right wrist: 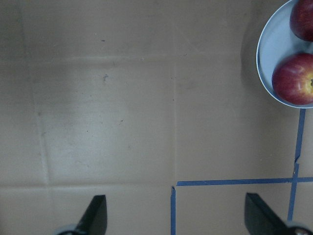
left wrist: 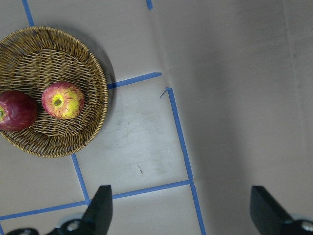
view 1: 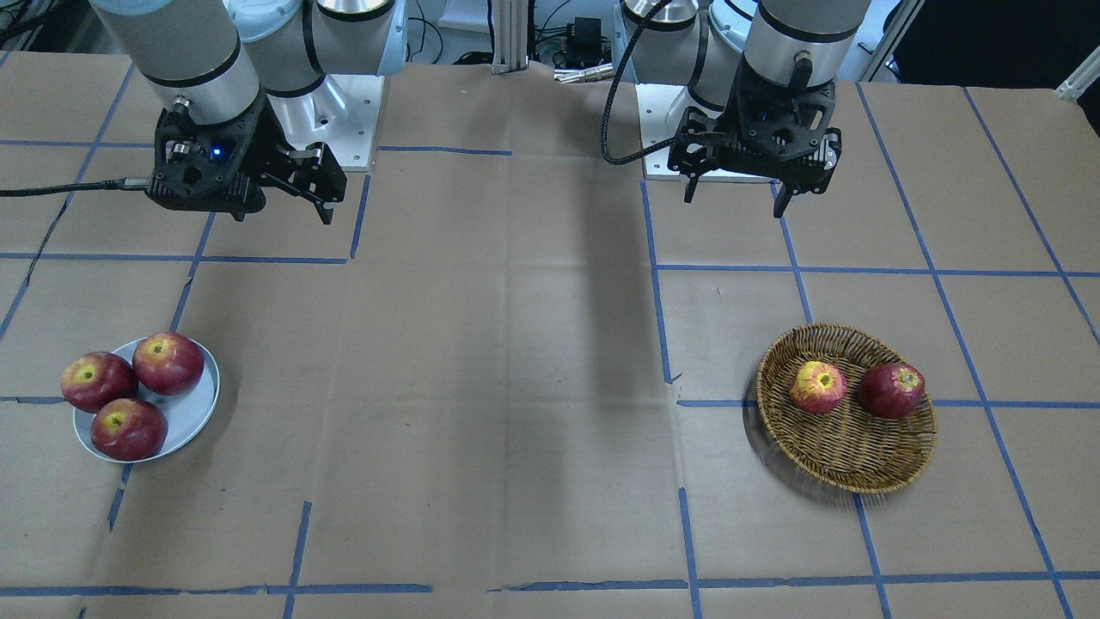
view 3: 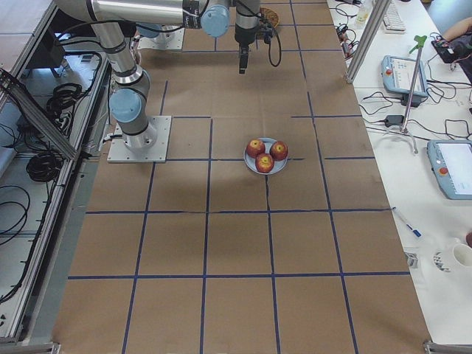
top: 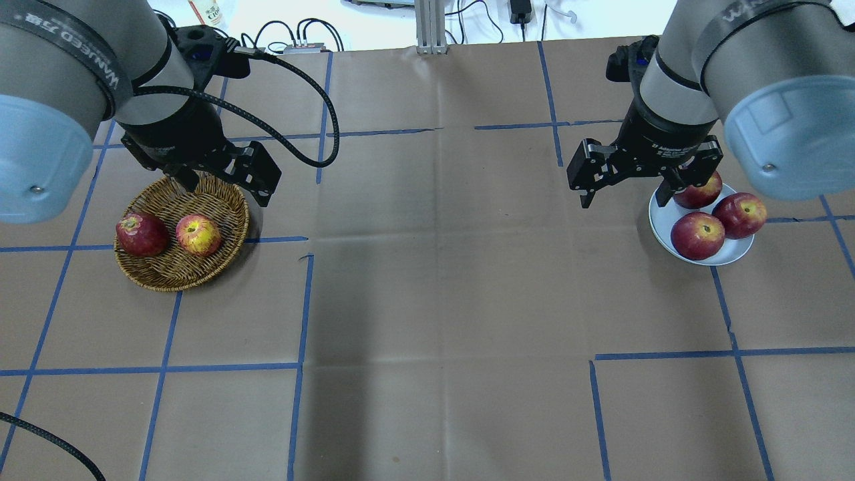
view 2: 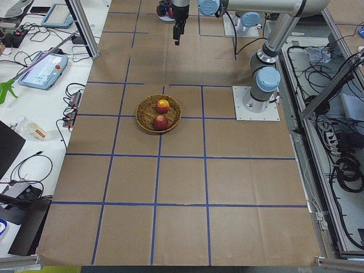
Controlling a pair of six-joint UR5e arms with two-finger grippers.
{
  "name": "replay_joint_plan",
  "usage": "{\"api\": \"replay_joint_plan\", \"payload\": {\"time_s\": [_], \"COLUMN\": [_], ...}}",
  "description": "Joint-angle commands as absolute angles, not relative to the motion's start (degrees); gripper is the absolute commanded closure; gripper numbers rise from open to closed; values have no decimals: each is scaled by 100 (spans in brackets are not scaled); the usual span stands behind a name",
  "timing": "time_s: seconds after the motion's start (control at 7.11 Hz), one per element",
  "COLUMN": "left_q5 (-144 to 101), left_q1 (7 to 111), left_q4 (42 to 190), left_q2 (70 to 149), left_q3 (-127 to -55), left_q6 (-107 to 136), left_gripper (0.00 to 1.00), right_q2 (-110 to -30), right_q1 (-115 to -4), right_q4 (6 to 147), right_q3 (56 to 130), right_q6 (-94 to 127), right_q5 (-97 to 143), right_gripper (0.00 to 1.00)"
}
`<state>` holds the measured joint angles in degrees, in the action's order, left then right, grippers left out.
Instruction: Transfer apple from basket to plate
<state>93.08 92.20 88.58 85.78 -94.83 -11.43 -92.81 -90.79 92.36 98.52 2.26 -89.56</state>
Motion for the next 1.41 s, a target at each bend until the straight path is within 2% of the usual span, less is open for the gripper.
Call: {"api": "replay_joint_plan", "payload": {"time_s": [0.0,0.7,1.27], "left_q5": [9308,9360,9422], "left_q1": [9220,9211,9132], "left_q4": [8859,8956,8956], "left_q2": [8569,8412,8604], "left_q3": [-9483,-9343,-9508], "left_q6": [-1143,-1230,-1239], "left_gripper": [1,1,1], "right_q2": [-9281,-9290,-9290], "right_q1": [-9079,-9079,-9079], "right_q4": [9237,9229,9229], "right_q3": [9853,9853,9853], "right_q6": [220,220,220], "right_q5": [-8956,-8956,-8956], "right_gripper": [0,0,0]}}
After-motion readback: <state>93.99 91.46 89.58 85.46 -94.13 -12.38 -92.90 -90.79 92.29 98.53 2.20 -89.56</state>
